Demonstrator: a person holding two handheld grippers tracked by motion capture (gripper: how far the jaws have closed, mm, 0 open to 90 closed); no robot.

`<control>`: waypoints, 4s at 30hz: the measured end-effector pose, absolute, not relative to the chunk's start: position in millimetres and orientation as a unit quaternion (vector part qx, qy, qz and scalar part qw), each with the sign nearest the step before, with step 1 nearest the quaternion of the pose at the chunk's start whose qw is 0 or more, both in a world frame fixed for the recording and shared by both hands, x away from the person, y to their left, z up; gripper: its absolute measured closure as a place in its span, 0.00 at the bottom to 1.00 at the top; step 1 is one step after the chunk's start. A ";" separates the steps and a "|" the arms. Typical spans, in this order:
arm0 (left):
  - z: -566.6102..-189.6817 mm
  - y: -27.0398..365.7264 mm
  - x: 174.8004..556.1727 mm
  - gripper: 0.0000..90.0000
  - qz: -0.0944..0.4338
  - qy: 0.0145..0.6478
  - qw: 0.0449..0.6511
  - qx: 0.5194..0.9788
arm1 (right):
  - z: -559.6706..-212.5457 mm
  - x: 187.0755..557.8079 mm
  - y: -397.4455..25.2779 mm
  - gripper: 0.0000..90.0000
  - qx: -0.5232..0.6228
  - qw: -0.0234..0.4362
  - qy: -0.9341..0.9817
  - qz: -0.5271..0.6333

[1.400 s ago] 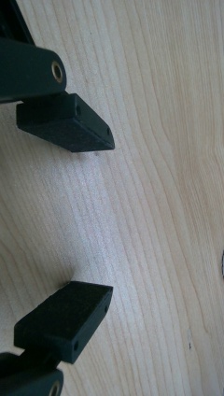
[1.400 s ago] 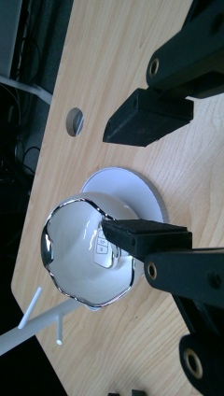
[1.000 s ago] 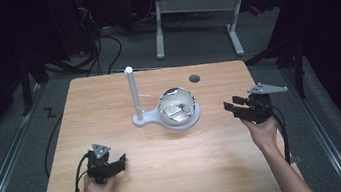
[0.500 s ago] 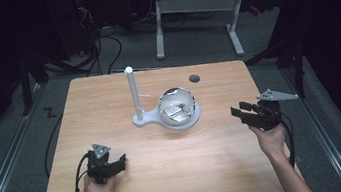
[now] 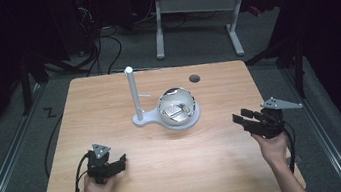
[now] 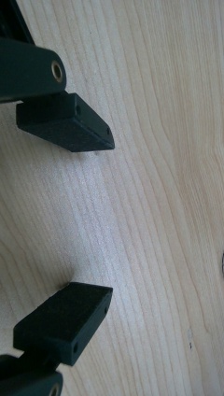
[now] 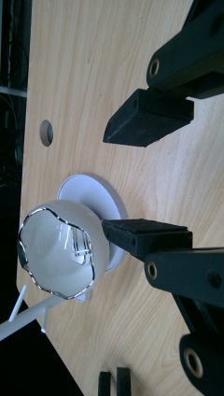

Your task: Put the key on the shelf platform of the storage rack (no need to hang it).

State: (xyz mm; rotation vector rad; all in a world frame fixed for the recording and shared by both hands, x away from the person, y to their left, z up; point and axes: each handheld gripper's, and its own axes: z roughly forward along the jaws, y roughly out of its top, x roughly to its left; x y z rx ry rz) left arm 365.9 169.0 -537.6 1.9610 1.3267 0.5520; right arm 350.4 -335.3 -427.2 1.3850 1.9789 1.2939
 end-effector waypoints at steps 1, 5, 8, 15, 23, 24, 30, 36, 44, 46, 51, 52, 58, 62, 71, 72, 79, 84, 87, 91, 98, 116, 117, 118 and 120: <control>-537.6 168.9 365.8 0.27 0.213 0.512 0.348 0.756 | -427.0 349.2 -334.9 0.58 0.495 0.200 0.708 0.462; -537.6 168.9 365.8 0.27 0.213 0.511 0.348 0.756 | -427.2 345.1 -333.1 0.58 0.491 0.199 0.710 0.464; -537.6 168.7 365.8 0.27 0.214 0.511 0.347 0.757 | -429.7 343.7 -331.6 0.58 0.491 0.195 0.711 0.465; -537.6 168.7 365.8 0.27 0.214 0.511 0.347 0.757 | -435.4 338.1 -327.6 0.58 0.489 0.193 0.714 0.463; -537.6 168.7 365.8 0.27 0.213 0.511 0.347 0.757 | -444.9 333.9 -321.9 0.58 0.485 0.195 0.721 0.455; -537.6 168.7 365.8 0.27 0.214 0.511 0.347 0.757 | -446.5 333.4 -320.8 0.58 0.485 0.195 0.722 0.453; -537.6 168.7 365.8 0.27 0.213 0.511 0.347 0.757 | -454.7 331.7 -317.1 0.58 0.489 0.193 0.723 0.448; -537.6 168.7 365.8 0.27 0.213 0.511 0.347 0.756 | -460.0 329.6 -315.1 0.58 0.490 0.191 0.724 0.446; -537.6 168.7 365.8 0.27 0.213 0.511 0.348 0.757 | -467.5 329.2 -311.3 0.58 0.492 0.186 0.726 0.443; -537.6 168.7 365.8 0.27 0.213 0.511 0.348 0.757 | -468.2 329.0 -310.5 0.58 0.492 0.187 0.726 0.443; -537.6 168.7 365.8 0.27 0.213 0.511 0.348 0.757 | -472.0 328.6 -308.5 0.58 0.492 0.185 0.727 0.442; -537.6 168.6 365.8 0.27 0.213 0.511 0.347 0.757 | -473.4 328.6 -307.8 0.58 0.493 0.183 0.727 0.441; -537.6 168.4 365.8 0.27 0.214 0.510 0.347 0.757 | -482.3 327.9 -302.1 0.59 0.488 0.175 0.733 0.441; -537.6 168.5 365.8 0.27 0.214 0.510 0.347 0.757 | -487.5 327.2 -298.3 0.59 0.489 0.169 0.736 0.437; -537.7 168.4 365.7 0.27 0.214 0.510 0.347 0.758 | -495.4 326.9 -287.4 0.59 0.480 0.161 0.749 0.427; -537.6 168.4 365.7 0.27 0.214 0.510 0.347 0.758 | -496.3 326.8 -286.1 0.59 0.480 0.160 0.750 0.426; -537.7 168.4 365.7 0.27 0.214 0.510 0.347 0.758 | -505.0 328.8 -280.2 0.59 0.475 0.158 0.756 0.421; -537.7 168.3 365.7 0.27 0.214 0.510 0.347 0.758 | -509.7 329.7 -277.2 0.59 0.478 0.157 0.758 0.415; -537.7 168.3 365.6 0.27 0.214 0.510 0.346 0.758 | -512.2 330.7 -275.6 0.59 0.477 0.158 0.761 0.411; -537.6 168.4 365.7 0.27 0.214 0.510 0.347 0.758 | -514.9 331.4 -273.3 0.59 0.474 0.163 0.765 0.404; -537.7 168.4 365.7 0.27 0.214 0.510 0.347 0.758 | -518.5 333.0 -271.3 0.59 0.474 0.167 0.768 0.397; -537.5 168.6 365.6 0.27 0.212 0.510 0.347 0.758 | -530.2 336.2 -263.6 0.58 0.466 0.187 0.786 0.361; -537.5 168.6 365.6 0.27 0.212 0.510 0.347 0.758 | -531.3 336.1 -263.0 0.57 0.468 0.186 0.786 0.360; -537.5 168.6 365.6 0.27 0.212 0.510 0.347 0.758 | -531.3 336.0 -262.6 0.57 0.464 0.190 0.788 0.358; -537.7 168.4 365.5 0.27 0.213 0.510 0.347 0.758 | -531.4 335.8 -261.5 0.56 0.460 0.194 0.791 0.354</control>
